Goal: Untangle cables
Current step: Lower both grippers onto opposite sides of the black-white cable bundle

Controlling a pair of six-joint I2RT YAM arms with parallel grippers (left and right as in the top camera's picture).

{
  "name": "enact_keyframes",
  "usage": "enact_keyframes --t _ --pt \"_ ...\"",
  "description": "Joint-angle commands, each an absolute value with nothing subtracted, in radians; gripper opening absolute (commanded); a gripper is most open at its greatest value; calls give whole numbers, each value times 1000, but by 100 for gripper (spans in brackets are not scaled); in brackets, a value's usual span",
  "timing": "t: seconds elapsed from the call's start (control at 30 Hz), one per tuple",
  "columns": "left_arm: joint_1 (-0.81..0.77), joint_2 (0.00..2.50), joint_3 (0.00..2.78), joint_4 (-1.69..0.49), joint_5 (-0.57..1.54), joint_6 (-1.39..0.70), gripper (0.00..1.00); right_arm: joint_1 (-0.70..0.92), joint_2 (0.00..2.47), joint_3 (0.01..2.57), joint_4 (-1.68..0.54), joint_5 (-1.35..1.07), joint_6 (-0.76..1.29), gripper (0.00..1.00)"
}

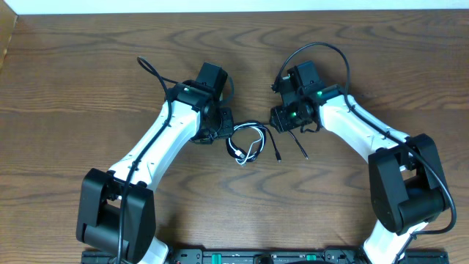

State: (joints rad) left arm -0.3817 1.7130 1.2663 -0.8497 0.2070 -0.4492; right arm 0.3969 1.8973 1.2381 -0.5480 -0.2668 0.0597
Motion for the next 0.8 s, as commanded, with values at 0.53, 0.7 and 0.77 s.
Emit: enact_keyframes --t 0.53,0.7,0.77 --pt "-425 1726 1115 -692 167 -511 35 467 1901 1209 -550 -234 59 50" --pt "-425 1726 1085 -645 167 -511 35 467 1901 1209 -549 -234 59 49" --pt "-427 1726 1076 -635 167 -516 36 467 1901 1209 -549 -234 59 48"
